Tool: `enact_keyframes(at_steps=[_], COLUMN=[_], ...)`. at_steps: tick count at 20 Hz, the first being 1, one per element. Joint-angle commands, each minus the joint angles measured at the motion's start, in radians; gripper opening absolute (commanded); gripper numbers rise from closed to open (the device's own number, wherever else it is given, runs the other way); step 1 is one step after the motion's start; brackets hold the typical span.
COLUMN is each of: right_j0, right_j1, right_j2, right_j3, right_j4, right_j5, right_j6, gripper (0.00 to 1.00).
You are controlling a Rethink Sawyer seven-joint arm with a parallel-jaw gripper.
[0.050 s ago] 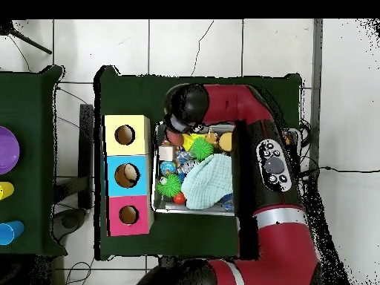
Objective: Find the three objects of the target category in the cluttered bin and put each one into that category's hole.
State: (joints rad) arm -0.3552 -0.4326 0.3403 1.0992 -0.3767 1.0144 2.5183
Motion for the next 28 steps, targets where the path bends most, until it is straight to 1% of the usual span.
enact_keyframes(at_steps=[1, 4, 7, 11, 13, 15, 19, 22, 28], right_j0=[-0.016, 0.001, 0.035, 0.068, 0.081, 0.094, 0.108, 0.119, 0.12], right_j1=[0.188, 0.2, 0.165, 0.098, 0.077, 0.061, 0.04, 0.035, 0.067], right_j2=[0.031, 0.021, 0.0, -0.024, -0.035, -0.046, -0.058, -0.076, -0.108], right_j3=[-0.272, -0.28, -0.218, -0.14, -0.114, -0.1, -0.102, -0.096, -0.049], right_j4=[-0.016, -0.011, 0.013, 0.044, 0.059, 0.067, 0.091, 0.097, 0.082], right_j5=[0.204, 0.2, 0.174, 0.17, 0.162, 0.151, 0.181, 0.182, 0.077], right_j6=[-0.175, -0.135, -0.032, 0.048, 0.069, 0.087, 0.085, 0.079, 0.062], gripper=[1.0, 1.0, 1.0, 1.0, 1.0, 1.0, 1.0, 1.0, 1.0])
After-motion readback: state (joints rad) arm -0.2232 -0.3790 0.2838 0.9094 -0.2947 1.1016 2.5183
